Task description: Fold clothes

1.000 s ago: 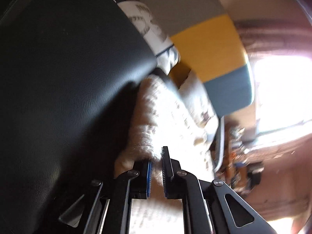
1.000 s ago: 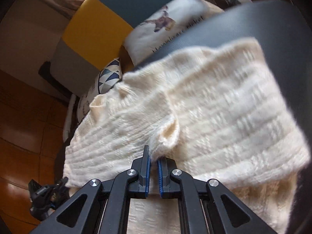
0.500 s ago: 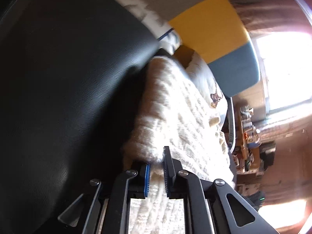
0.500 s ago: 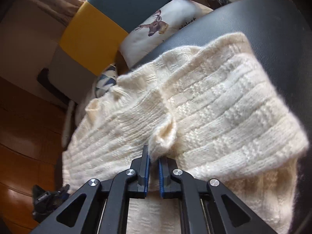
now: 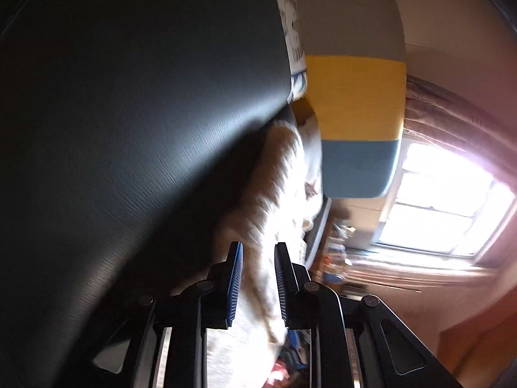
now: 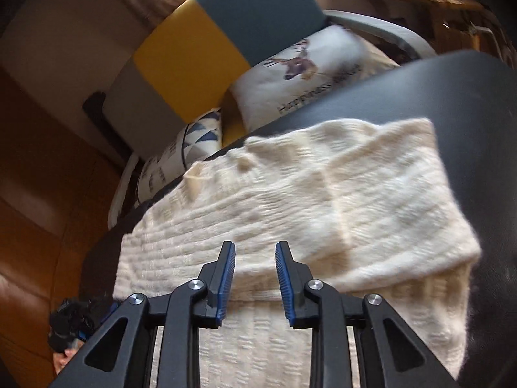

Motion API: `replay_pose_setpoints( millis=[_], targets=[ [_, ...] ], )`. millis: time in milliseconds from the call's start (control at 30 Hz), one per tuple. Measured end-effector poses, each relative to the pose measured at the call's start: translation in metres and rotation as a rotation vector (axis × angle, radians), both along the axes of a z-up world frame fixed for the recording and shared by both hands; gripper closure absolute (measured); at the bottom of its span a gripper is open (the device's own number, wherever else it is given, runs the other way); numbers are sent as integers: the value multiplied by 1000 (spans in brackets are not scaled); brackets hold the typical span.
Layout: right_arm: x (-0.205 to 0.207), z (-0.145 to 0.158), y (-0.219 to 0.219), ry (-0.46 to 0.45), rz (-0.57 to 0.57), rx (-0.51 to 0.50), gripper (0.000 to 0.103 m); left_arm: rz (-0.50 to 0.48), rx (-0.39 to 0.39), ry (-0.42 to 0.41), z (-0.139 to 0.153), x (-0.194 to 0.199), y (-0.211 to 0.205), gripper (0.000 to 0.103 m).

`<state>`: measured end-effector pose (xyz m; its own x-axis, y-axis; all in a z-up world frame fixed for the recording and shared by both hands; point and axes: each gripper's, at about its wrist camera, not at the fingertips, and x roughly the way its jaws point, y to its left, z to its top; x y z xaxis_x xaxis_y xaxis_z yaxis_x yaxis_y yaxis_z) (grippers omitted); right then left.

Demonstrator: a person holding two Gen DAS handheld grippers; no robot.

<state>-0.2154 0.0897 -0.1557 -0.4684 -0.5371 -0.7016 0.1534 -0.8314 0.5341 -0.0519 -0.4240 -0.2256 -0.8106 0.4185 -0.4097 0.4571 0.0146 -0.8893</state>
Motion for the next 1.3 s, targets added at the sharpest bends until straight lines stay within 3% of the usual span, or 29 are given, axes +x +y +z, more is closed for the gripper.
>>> replay_pose_setpoints(
  millis=[67, 167, 233, 300, 400, 467, 533, 700, 800, 900, 1000, 1167, 1267, 1300],
  targets=[
    [-7, 0, -18, 6, 26, 14, 77, 10, 30, -4, -4, -12, 6, 75],
    [-16, -10, -32, -9, 33, 59, 77, 65, 69, -26, -14, -20, 7, 74],
    [-21, -22, -35, -37, 26, 103, 77, 116, 54, -22, -12, -25, 4, 74],
    [-26, -34, -37, -65, 20, 146, 80, 141, -30, 12, 0, -29, 0, 81],
    [-21, -43, -28, -39, 21, 127, 84, 143, -213, -14, 18, -28, -1, 91],
    [-22, -45, -25, -42, 21, 110, 85, 112, -270, -81, 12, -27, 2, 92],
    [-23, -45, -23, -47, 23, 99, 85, 93, -278, -108, 1, -26, 1, 93],
    [-25, -39, -23, -35, 42, 100, 82, 6, -231, -47, 16, -29, -11, 86],
    [-24, -25, -26, 2, 70, 101, 79, -13, -322, -18, 51, -26, -17, 83],
    [-28, -13, -32, 27, 114, 119, 79, -35, -420, 41, 84, -39, -23, 73],
    [-35, -9, -38, 29, 166, 162, 79, -105, -486, 29, 95, -73, -27, 67],
    [-52, -29, -40, 4, 183, 333, 80, -237, -533, -54, 66, -125, -15, 67],
    [-52, -38, -33, 20, 169, 333, 82, -257, -645, -109, 53, -143, -7, 69],
    [-51, -39, -32, 30, 167, 329, 82, -268, -690, -125, 48, -143, -4, 75]
  ],
)
